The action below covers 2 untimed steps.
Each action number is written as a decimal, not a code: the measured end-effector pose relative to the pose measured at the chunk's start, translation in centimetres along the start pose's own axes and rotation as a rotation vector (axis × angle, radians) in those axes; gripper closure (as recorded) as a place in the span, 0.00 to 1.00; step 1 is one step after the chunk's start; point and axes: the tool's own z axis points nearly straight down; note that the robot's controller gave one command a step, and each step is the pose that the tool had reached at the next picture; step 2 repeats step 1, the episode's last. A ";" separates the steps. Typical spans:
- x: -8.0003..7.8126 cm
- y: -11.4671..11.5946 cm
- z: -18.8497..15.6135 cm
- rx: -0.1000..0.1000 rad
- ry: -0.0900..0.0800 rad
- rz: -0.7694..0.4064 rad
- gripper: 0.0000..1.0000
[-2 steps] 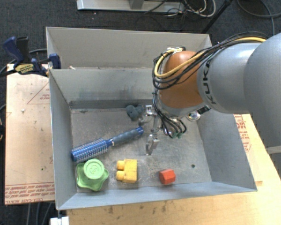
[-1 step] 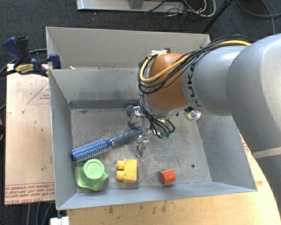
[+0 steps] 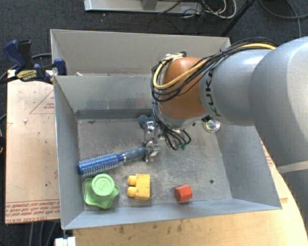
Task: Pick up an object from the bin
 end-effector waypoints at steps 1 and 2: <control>1.9 -0.7 -19.0 -0.001 0.006 -0.277 1.00; 1.9 -0.7 -19.0 -0.001 0.006 -0.277 1.00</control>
Offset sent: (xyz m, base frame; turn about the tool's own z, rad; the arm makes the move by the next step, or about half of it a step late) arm -0.0211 -0.0102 0.1873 -0.2789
